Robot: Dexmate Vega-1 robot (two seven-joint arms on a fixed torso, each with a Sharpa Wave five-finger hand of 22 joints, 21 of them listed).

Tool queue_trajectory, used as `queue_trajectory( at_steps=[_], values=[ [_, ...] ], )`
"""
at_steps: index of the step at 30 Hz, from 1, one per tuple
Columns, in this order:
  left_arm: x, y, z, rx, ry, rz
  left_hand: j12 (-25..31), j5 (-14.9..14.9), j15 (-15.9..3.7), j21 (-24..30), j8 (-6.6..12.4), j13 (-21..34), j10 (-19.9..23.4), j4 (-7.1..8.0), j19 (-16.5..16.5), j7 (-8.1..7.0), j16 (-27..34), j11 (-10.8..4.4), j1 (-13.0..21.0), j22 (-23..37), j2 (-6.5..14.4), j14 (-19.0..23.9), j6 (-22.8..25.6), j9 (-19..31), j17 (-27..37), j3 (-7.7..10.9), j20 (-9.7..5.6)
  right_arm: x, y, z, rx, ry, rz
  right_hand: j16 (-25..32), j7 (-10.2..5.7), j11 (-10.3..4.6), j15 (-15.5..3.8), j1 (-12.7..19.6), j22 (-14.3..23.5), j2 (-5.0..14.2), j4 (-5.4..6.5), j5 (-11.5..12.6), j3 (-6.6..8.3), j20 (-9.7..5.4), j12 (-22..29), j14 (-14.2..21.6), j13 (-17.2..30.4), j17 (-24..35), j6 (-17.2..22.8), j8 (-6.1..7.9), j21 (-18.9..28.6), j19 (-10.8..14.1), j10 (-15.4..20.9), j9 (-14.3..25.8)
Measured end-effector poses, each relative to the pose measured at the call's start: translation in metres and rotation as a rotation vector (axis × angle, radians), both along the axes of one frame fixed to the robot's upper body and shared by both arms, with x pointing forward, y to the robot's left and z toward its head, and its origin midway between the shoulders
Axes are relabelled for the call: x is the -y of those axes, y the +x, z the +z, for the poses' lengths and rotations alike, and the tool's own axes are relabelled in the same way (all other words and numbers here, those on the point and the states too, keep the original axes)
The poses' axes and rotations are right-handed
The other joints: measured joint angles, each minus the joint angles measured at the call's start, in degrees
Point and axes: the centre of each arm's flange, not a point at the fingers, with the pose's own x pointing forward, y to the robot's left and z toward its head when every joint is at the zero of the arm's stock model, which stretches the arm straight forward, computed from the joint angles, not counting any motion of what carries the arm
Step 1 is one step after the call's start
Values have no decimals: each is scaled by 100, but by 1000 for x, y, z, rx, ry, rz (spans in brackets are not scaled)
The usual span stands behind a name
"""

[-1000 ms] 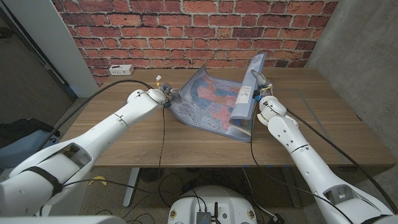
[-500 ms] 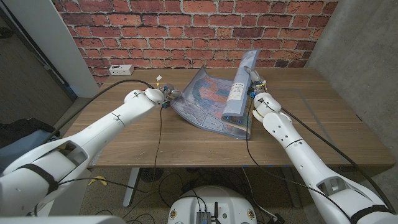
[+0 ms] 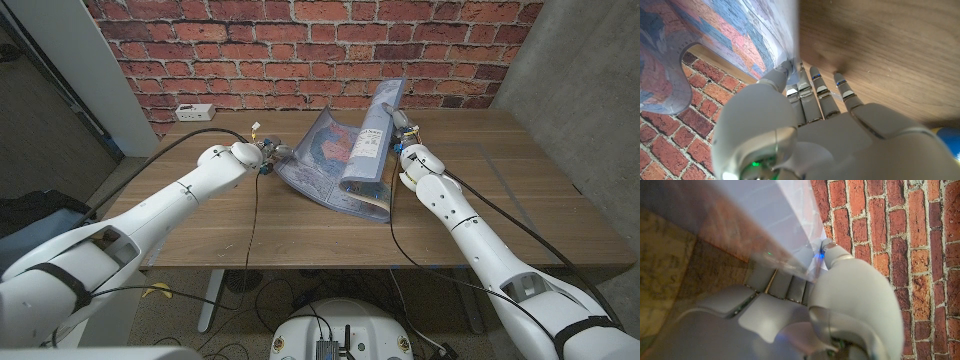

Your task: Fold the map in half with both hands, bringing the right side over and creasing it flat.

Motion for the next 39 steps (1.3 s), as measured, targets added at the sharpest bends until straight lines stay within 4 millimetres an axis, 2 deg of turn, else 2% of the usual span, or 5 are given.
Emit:
queue_trajectory(
  at_steps=[14,25,33,39],
  values=[
    [0,1,-5,-10,4,-21,-4,0,0,-1,-21,-1,0,0,-17,0,0,0,-2,-3,-2,0,0,8,1,0,-19,-14,7,1,-23,-30,14,0,0,-1,0,-1,-55,-1,13,0,13,0,-15,0,25,0,0,-47,108,-1,1,19],
    [0,2,-7,-18,5,-33,-21,0,29,-1,-62,-4,1,0,-16,0,0,0,-2,0,-2,-33,0,7,1,0,-18,-23,15,1,-52,-99,-46,-44,0,-10,0,-1,-109,-1,38,-1,-11,1,-22,0,26,-1,0,-52,180,-1,10,19],
    [0,3,-8,-23,4,-38,-21,0,11,-2,-77,27,1,0,-16,0,0,0,-3,1,-3,-51,0,35,1,0,-18,-27,21,-1,-69,-131,-69,-122,0,4,0,-2,-153,-2,40,-1,-10,1,-45,0,26,-42,0,-91,223,-1,-4,19],
    [2,4,-7,-25,6,-46,-22,0,11,-5,-82,28,1,0,-16,0,0,0,-3,0,-3,-51,0,35,1,0,-18,-34,30,-1,-89,-152,-75,-322,0,15,-1,-18,-226,-16,85,-4,36,32,-102,-1,48,-164,0,-178,262,-32,-50,19]
  ],
)
